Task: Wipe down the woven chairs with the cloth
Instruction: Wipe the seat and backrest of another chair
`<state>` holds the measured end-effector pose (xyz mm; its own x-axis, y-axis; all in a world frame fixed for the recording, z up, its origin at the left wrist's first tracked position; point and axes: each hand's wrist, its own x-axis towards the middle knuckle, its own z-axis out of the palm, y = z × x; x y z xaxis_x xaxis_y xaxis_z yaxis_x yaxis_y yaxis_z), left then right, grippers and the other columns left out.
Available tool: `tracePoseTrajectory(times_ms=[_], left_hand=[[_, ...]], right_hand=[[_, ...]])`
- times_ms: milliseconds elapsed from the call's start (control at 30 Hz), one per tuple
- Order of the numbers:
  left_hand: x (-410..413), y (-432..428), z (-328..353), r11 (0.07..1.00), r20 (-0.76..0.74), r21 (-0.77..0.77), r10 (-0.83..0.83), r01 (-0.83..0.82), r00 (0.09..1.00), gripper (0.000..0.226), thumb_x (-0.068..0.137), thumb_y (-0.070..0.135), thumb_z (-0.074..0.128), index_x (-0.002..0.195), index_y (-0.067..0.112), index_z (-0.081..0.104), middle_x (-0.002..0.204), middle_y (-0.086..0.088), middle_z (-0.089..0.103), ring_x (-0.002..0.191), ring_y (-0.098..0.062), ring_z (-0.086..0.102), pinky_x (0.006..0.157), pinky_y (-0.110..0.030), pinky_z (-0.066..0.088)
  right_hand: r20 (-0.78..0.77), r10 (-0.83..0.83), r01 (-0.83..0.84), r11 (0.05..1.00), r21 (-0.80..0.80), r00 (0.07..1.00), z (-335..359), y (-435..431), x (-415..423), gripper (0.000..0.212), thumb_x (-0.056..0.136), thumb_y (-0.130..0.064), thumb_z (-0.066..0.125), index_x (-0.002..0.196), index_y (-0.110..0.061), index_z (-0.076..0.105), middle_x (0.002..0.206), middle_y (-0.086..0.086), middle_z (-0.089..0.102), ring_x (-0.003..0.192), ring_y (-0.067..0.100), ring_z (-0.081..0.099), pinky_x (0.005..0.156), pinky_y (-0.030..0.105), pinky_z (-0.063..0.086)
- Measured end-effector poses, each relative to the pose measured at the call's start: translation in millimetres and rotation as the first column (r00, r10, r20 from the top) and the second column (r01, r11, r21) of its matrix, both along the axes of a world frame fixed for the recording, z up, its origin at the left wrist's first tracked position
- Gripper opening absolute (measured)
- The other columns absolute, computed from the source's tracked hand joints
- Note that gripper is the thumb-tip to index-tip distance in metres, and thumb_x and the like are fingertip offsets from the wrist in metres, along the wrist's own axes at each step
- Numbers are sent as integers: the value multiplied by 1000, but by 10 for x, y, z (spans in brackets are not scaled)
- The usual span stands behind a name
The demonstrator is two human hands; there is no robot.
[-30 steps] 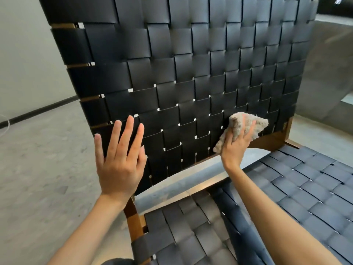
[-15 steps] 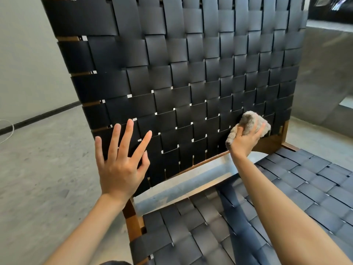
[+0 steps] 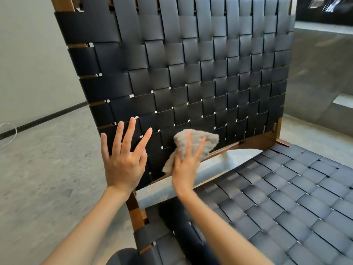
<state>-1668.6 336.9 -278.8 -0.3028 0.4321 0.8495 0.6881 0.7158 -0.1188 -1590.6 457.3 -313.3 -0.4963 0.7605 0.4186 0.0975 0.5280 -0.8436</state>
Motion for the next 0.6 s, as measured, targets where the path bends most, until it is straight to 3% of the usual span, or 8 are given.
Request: tracePoseTrajectory(times_ms=[100,267,367,500,600], left_hand=[[46,-14,55,1000,20,-28,15,-15,1000,46,96,21,51,140,26,44,152,-11,29,143,-30,18,115,-54,6],[192,44,162,992,105,-124,22,-9,994,65,89,15,61,147,20,32,156,-14,16,145,-32,9,112,-59,-12],[287,286,249,966,135,-254,-12,46,991,72,87,22,63,149,23,26,158,-13,11,145,-32,3,112,-58,-11],[310,660,349,907,159,-402,-63,123,985,68,91,32,57,149,28,22,159,-10,5,146,-30,-1,112,-57,-12],[241,908,369,854,133,-496,-102,155,986,65,93,39,52,149,33,19,159,-8,-2,146,-29,-6,111,-58,-14]], right_hand=[[44,113,-116,990,74,993,-114,-248,55,81,97,-20,52,139,-65,-1,153,-23,-28,145,14,-9,104,22,13],[113,179,-197,965,174,977,-130,146,181,67,99,-31,47,143,-52,1,156,-13,-25,148,25,-5,113,38,13],[30,104,-107,987,119,994,-86,461,147,59,99,-42,37,141,-55,-1,158,-13,-20,148,20,-8,115,35,9],[12,-143,144,989,-42,990,-42,1099,141,62,101,-33,40,136,-60,-4,160,-7,-14,148,22,-5,116,43,20],[97,-264,276,949,-152,960,-33,1647,150,60,102,-29,39,151,-37,5,160,-1,-15,148,26,-7,118,46,18]])
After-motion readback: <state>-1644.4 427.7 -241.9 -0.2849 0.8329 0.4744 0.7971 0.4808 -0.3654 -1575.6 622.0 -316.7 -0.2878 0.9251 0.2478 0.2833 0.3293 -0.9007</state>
